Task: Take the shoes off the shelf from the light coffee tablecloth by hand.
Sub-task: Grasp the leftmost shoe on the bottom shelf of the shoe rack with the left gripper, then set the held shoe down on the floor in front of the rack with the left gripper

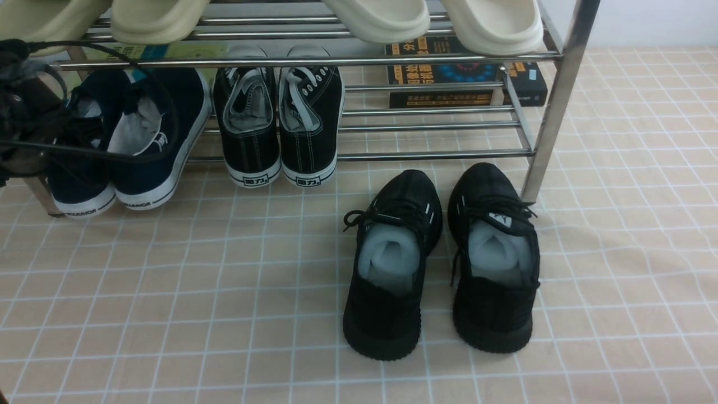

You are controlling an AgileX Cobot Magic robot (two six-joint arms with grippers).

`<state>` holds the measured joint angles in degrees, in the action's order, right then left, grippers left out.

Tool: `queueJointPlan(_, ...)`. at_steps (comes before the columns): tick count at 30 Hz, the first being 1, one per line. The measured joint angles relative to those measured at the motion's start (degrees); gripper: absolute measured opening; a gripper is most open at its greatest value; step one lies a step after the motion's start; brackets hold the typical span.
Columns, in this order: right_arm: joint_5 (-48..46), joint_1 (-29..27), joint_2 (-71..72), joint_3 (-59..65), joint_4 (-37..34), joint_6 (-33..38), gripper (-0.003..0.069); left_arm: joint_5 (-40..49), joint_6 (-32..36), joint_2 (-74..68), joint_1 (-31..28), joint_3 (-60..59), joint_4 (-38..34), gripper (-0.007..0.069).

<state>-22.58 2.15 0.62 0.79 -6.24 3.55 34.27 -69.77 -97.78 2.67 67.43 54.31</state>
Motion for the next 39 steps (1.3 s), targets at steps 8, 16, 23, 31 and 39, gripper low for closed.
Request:
queueJointPlan(8,0.00,0.00,0.00,0.00,0.00,0.00,0.0233,-1.48,-1.76,-2.18,0.00,0.12,0.94,0.0180)
queueJointPlan(16,0.00,0.00,0.00,0.00,0.00,0.00,0.0237,4.00,15.93,6.23,0.00,0.12,-12.98,0.0048)
queueJointPlan(23,0.00,0.00,0.00,0.00,0.00,0.00,0.0237,19.11,33.55,18.50,0.00,-0.77,-25.62,0.0048)
queueJointPlan(31,0.00,0.00,0.00,0.00,0.00,0.00,0.0237,19.97,32.81,28.36,0.00,-14.95,-26.91,0.0046)
queueJointPlan(39,0.00,0.00,0.00,0.00,0.00,0.00,0.0237,11.68,15.49,29.19,0.00,-23.34,-18.02,0.0045)
